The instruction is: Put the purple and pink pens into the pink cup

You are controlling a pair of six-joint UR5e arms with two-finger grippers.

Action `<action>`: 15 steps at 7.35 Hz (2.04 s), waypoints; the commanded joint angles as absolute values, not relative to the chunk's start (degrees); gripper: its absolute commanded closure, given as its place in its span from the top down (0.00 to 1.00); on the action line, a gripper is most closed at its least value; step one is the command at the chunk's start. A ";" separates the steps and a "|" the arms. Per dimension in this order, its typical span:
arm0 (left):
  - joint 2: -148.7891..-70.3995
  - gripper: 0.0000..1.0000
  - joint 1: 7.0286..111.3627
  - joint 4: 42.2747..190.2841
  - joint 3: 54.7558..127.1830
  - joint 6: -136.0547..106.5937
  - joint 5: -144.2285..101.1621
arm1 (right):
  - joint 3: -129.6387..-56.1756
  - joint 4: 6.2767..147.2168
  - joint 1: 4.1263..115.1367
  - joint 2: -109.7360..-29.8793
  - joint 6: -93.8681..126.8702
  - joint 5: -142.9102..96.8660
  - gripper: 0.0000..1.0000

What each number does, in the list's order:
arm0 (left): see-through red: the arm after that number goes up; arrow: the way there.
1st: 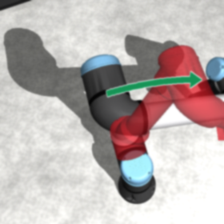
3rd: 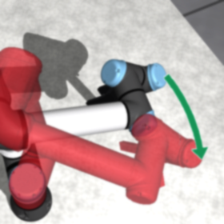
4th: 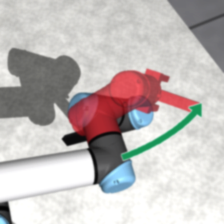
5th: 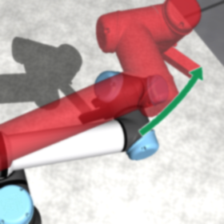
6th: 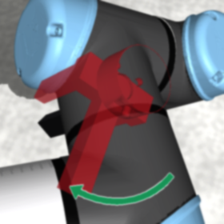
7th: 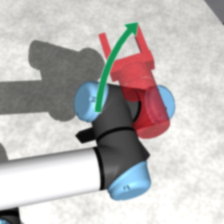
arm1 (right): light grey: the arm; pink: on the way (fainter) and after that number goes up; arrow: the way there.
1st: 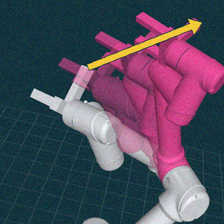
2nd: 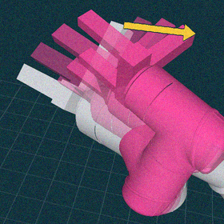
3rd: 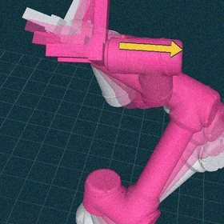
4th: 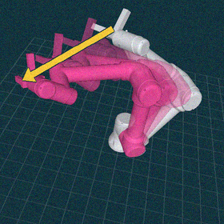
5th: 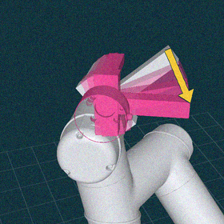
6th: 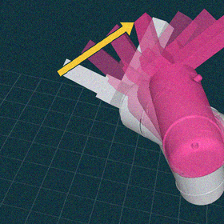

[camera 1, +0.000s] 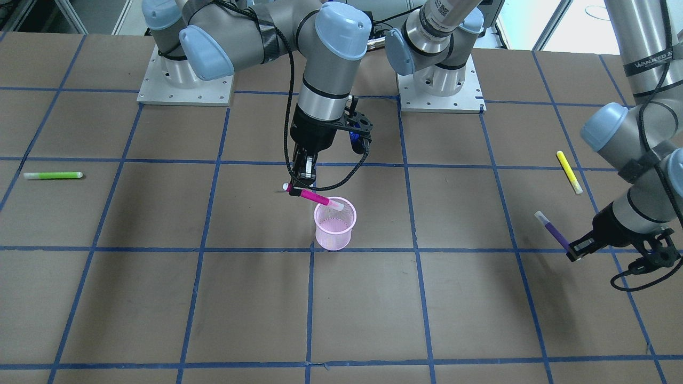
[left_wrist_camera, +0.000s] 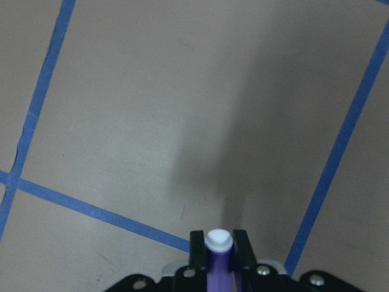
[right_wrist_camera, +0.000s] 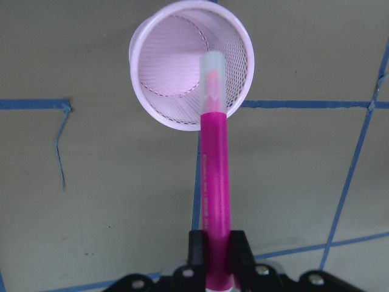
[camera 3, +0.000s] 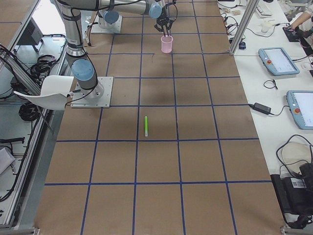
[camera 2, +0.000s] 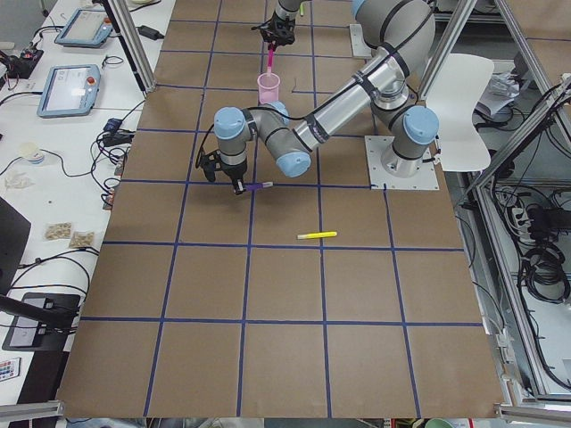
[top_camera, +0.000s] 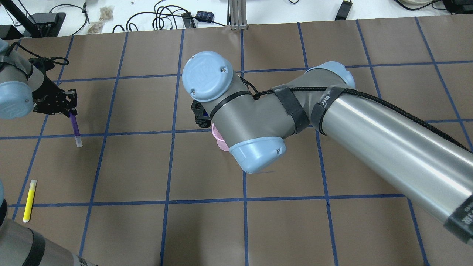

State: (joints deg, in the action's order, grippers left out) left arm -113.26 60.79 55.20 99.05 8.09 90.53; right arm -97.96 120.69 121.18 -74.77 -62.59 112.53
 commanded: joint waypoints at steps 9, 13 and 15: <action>-112.94 0.00 61.08 55.11 98.62 8.00 90.27 | -93.78 123.40 125.25 -66.88 -61.00 120.94 1.00; -108.29 0.00 77.65 54.67 96.59 -5.60 90.27 | -94.13 116.67 109.84 -79.59 -66.97 101.25 1.00; -106.36 0.00 85.65 50.04 97.03 -10.36 90.70 | -94.39 108.41 98.41 -85.84 -66.62 90.92 1.00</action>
State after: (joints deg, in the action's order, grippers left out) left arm -107.63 80.45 52.87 96.80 -7.49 90.43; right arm -94.31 113.35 105.67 -81.96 -66.81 97.31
